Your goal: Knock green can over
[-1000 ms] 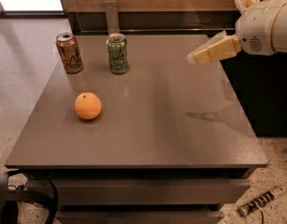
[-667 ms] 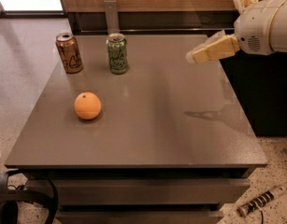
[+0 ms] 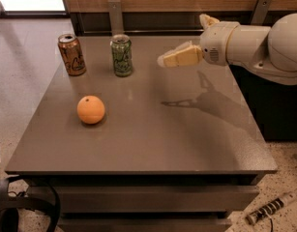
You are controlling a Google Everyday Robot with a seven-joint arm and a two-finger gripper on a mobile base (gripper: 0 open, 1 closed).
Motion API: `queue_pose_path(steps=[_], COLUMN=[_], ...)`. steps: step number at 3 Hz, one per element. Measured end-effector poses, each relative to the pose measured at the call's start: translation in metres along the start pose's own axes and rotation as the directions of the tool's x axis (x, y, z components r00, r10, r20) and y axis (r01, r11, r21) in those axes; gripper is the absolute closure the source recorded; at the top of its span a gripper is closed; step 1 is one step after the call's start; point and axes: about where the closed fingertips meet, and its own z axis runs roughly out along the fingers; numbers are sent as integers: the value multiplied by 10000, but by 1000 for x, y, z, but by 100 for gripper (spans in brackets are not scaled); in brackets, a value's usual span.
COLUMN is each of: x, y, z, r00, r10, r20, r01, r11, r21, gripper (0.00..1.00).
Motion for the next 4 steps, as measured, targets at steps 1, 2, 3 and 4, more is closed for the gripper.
queue_pose_path(steps=[1, 2, 3, 4], x=[9, 19, 23, 28], y=[11, 30, 44, 60], z=[47, 104, 135, 159], r00=[9988, 9953, 9922, 9847], r10=[393, 808, 1058, 1465], r20=[285, 535, 659, 946], r01=[-378, -741, -934, -1245], r11=[9981, 9903, 9813, 9704], r21=[-489, -1172, -1682, -2070], gripper=[0, 0, 0, 0])
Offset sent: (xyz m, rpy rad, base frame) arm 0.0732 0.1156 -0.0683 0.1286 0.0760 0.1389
